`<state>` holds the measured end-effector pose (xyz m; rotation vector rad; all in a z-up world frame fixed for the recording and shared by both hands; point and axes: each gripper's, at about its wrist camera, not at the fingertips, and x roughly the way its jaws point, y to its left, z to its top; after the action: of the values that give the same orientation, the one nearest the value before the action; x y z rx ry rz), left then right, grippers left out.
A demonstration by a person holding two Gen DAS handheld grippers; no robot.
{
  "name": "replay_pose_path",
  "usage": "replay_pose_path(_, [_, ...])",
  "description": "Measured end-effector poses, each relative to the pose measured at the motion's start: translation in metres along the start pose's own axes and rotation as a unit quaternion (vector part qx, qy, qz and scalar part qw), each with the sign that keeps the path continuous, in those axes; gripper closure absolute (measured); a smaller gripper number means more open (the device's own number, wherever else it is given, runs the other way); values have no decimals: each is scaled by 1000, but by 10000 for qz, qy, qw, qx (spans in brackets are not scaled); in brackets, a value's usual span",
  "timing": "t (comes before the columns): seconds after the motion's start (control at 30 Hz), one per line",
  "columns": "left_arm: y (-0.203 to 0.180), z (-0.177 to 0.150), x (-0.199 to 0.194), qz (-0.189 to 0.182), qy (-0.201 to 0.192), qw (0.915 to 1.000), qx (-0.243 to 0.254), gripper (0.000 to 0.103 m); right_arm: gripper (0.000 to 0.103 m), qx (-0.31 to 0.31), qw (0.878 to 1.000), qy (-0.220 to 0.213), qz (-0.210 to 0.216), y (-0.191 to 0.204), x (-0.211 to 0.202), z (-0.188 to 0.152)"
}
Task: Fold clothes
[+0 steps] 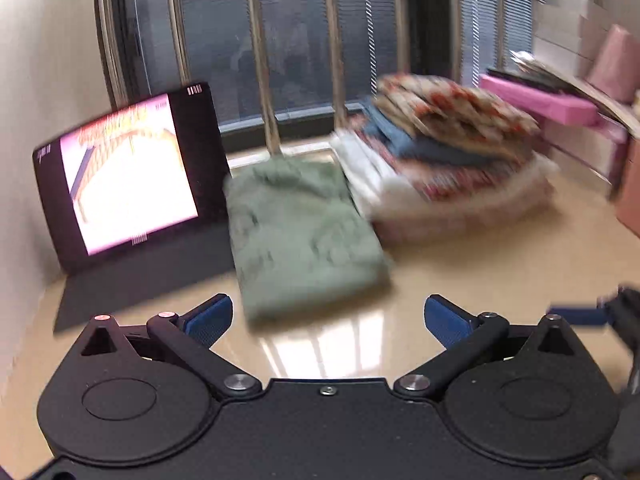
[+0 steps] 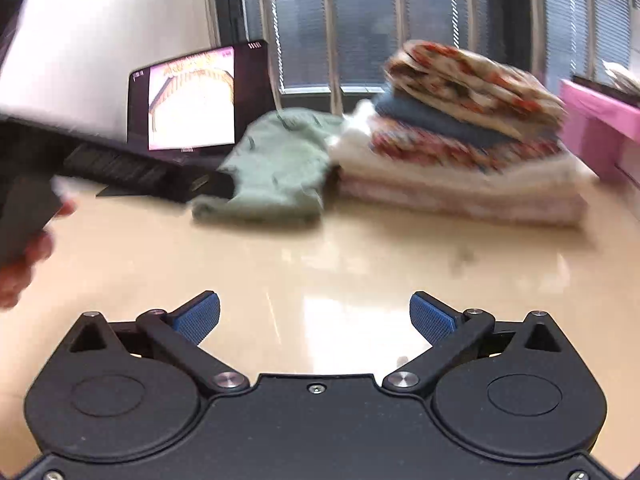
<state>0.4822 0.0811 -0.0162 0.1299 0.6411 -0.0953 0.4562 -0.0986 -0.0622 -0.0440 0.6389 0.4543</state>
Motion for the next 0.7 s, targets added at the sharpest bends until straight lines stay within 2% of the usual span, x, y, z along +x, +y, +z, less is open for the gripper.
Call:
replay_pose_path(0.17, [-16,-59,-53,-153,81,9992,-367,0,1,30,9998,-17,-209,-8,-51,-28])
replay_pose_path(0.33, [-34,-108,-114,-419,-79,9957,-828,0,1,68,9988,-234,-428,-13,-115,-58])
replay_pose_path(0.57, [-71,-154,-190,-282,-433,9946,-897,0,1,100,9974,-370,-616,-7,-193,-108])
replay_pose_path(0.7, [-88,-172,-226,-324,-565,9935,-930,0,1,190,9968,-357,-688,4,-232,-140])
